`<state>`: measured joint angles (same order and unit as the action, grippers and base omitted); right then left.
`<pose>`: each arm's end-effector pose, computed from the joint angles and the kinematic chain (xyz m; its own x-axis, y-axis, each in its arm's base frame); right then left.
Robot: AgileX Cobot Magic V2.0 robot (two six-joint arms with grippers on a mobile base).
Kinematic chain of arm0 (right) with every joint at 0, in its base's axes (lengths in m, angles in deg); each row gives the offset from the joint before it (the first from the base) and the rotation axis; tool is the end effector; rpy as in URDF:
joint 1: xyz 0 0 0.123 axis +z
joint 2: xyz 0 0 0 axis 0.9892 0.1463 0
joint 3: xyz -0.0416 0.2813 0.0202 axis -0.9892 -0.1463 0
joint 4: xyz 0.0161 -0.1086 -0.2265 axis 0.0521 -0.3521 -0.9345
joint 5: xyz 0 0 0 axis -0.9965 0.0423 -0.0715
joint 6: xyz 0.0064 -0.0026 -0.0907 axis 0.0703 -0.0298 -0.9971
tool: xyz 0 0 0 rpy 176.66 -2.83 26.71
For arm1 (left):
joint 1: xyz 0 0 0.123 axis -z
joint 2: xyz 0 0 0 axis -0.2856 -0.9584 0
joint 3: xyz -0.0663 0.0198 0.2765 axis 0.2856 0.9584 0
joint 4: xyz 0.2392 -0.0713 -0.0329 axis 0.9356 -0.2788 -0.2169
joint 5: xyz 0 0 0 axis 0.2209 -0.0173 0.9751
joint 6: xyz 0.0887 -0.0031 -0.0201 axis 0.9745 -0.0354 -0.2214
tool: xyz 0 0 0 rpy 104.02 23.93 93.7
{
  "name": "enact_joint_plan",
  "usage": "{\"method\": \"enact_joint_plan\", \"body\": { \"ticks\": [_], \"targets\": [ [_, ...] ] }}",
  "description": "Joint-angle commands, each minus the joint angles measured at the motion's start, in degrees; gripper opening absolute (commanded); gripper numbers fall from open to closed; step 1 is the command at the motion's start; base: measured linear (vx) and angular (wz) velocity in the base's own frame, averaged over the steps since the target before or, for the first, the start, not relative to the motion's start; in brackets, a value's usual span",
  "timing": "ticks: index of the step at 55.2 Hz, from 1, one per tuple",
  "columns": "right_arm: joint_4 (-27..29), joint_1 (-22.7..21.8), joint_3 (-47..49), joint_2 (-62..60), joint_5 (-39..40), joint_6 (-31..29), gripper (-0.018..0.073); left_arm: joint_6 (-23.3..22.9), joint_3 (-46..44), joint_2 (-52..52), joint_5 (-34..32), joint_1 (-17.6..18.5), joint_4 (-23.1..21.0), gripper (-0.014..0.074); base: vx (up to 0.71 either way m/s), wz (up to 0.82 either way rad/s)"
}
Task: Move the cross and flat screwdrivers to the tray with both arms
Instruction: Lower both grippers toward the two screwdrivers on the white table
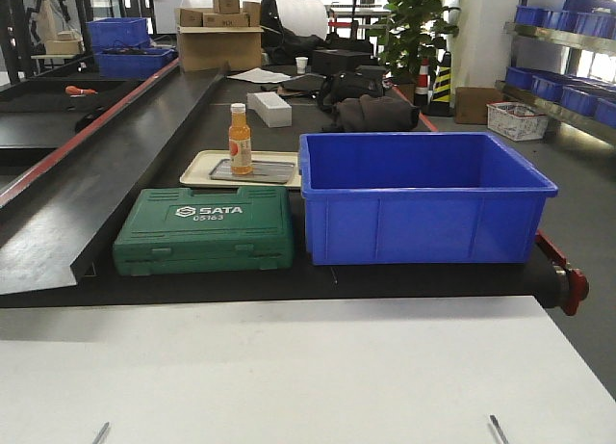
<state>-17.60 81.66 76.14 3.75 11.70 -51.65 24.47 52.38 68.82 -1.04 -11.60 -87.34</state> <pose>0.0574 -0.0011 0.1915 -0.0679 0.0569 -0.9961 0.0157 0.9983 0.0560 0.0555 -0.0048 0.1828 -0.1603 0.0027 -0.9871 0.0853 0.9963 -0.0111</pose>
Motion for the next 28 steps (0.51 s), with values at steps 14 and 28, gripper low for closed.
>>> {"method": "enact_joint_plan", "body": {
  "ticks": [14, 28],
  "targets": [
    [-0.6, -0.2, -0.4, 0.9, 4.7, 0.0, -0.0008, -0.1, -1.7, 0.7, -5.0, 0.4, -0.3, -0.0006, 0.00, 0.00],
    [-0.6, -0.2, -0.4, 0.9, 4.7, 0.0, -0.0008, -1.2, -1.7, 0.7, -6.1, 0.4, -0.4, -0.0006, 0.00, 0.00]
  ]
}}
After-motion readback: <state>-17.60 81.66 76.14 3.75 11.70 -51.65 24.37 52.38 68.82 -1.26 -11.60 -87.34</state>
